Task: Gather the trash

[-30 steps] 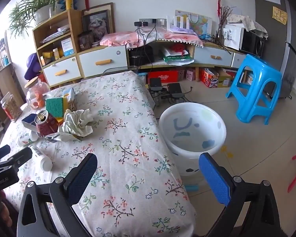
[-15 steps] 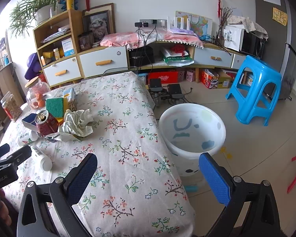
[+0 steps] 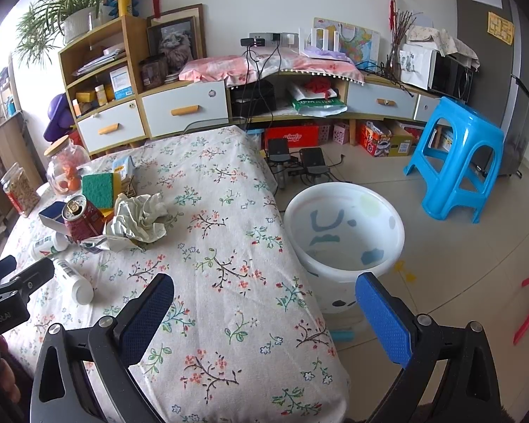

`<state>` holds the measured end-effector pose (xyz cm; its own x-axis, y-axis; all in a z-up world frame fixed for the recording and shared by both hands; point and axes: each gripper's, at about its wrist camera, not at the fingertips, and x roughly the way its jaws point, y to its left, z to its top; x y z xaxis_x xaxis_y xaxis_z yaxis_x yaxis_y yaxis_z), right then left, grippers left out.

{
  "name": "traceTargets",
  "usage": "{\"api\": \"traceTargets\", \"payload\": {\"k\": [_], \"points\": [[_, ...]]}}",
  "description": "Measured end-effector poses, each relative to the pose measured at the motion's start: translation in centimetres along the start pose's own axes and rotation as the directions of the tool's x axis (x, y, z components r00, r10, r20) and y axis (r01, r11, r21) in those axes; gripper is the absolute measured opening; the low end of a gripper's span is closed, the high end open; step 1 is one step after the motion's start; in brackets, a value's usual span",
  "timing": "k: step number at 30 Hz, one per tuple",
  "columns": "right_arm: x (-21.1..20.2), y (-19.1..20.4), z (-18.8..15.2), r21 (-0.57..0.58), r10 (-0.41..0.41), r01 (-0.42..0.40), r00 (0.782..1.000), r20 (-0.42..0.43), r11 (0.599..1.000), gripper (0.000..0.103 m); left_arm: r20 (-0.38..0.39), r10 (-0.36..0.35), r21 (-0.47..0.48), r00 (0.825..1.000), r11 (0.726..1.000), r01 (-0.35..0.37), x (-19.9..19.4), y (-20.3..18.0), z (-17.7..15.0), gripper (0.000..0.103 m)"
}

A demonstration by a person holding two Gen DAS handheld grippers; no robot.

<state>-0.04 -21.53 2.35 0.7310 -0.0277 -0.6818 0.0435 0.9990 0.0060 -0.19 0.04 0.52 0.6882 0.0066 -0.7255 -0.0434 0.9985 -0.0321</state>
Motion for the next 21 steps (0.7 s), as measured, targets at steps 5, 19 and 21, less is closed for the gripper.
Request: {"api": "traceTargets", "payload": {"k": [5,19,21], "points": [[-0.04,-0.01,-0.30,0.000,0.000,0.000,1.000,-0.002,1.000,0.103,0.002,0.001,-0.001,1.000,1.000,-0.001,-0.12,-0.04,0.08,0.102],[0.18,0.03,-0.25,-0.003,0.002,-0.002,1.000,-0.006,1.000,0.103,0.015,0.014,-0.005,1.000,1.000,-0.013,-0.30,0.18,0.06,0.102],[0.19,0.01,-0.28,-0.001,0.001,-0.001,1.000,-0.007,1.000,0.103,0.015,0.013,-0.006,1.000,1.000,-0.013,-0.26,0.22,0.07,0.102]]}}
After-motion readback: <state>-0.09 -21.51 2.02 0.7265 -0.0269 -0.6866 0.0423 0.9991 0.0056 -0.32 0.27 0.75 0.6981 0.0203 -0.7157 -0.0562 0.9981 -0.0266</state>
